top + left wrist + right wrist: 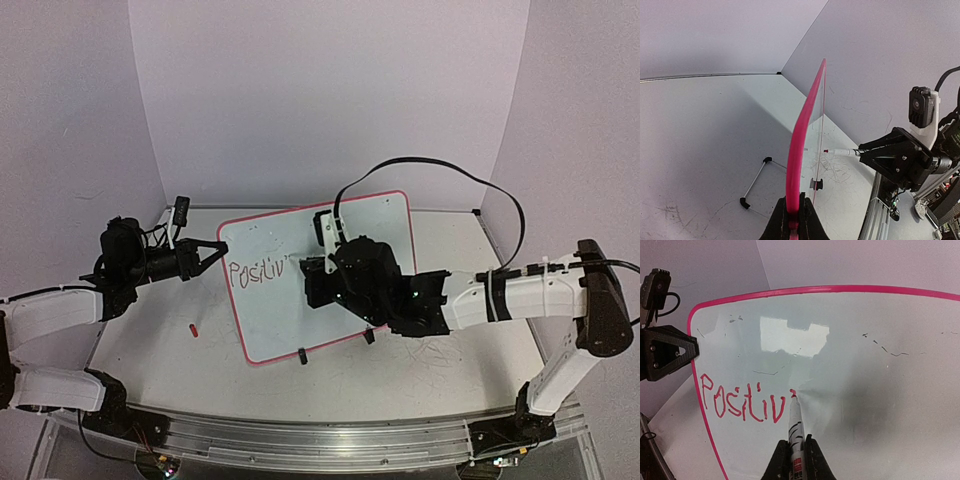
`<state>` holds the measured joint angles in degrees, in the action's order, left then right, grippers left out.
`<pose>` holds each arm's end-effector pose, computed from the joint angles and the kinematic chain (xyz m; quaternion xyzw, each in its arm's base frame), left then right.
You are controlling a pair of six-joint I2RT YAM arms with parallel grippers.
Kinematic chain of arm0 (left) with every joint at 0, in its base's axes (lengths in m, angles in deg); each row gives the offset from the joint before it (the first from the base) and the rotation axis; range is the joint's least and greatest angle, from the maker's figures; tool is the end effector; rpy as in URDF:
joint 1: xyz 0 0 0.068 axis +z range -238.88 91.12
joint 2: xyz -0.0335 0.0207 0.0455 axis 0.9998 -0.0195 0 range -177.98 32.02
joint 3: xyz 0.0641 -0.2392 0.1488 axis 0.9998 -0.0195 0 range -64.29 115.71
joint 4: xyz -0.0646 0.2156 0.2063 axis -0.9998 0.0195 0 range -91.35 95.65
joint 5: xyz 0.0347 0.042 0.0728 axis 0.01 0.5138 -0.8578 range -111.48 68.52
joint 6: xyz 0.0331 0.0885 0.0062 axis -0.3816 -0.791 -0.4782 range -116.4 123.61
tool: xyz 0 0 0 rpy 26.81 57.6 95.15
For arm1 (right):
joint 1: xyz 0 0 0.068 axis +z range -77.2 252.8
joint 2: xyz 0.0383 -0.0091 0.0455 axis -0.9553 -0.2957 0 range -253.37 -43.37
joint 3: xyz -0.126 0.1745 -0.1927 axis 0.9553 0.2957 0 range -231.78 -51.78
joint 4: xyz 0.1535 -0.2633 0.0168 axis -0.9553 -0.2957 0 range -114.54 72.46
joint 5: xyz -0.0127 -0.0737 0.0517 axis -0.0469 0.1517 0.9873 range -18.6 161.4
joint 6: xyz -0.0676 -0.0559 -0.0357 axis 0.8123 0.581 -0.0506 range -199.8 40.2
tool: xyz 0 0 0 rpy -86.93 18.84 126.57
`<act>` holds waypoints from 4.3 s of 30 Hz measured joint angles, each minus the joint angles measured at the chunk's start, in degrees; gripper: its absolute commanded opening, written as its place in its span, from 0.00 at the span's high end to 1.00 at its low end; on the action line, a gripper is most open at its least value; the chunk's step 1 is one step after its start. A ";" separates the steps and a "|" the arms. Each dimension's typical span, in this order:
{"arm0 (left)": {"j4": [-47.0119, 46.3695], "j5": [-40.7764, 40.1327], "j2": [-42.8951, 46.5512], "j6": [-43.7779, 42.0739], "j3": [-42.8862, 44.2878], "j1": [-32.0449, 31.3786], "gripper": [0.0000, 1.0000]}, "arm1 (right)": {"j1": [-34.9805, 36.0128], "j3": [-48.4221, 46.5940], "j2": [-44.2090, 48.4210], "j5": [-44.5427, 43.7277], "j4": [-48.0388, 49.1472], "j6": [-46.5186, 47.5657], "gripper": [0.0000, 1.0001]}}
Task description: Write a sentence on the whiteboard
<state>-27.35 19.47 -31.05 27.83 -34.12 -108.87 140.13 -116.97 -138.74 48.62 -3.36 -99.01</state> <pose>0.2701 -0.1579 0.2392 0.2059 0.7092 -0.4763 0.4772 0.2137 0.4257 0.2561 -0.2106 0.7633 0.2895 0.5378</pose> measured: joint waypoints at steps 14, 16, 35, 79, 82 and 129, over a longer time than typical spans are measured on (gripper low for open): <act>0.00 0.01 0.00 -0.01 0.00 0.00 1.00 | 0.00 -0.02 -0.98 0.72 -0.06 -0.18 1.00; 0.00 0.02 0.00 -0.02 0.00 0.00 1.00 | 0.00 -0.31 -1.50 0.70 -0.06 -0.14 1.00; 0.02 -0.02 0.00 -0.02 0.00 0.00 1.00 | 0.47 -0.80 -2.56 -0.73 -0.31 -1.17 1.00; 0.02 0.02 0.07 -0.04 0.00 0.00 1.00 | 2.14 -0.35 -1.78 -1.17 -3.13 -3.20 1.00; 0.02 0.02 0.07 -0.04 0.02 0.00 1.00 | 2.08 -0.25 -0.18 -1.04 -2.69 -2.47 1.00; 0.09 -0.13 0.02 -0.08 0.00 0.00 1.00 | -0.64 -3.04 -2.48 -2.22 -2.63 -3.36 1.00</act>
<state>-27.26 19.34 -31.03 27.75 -34.12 -108.87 139.50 -120.01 -141.21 46.41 -5.99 -102.38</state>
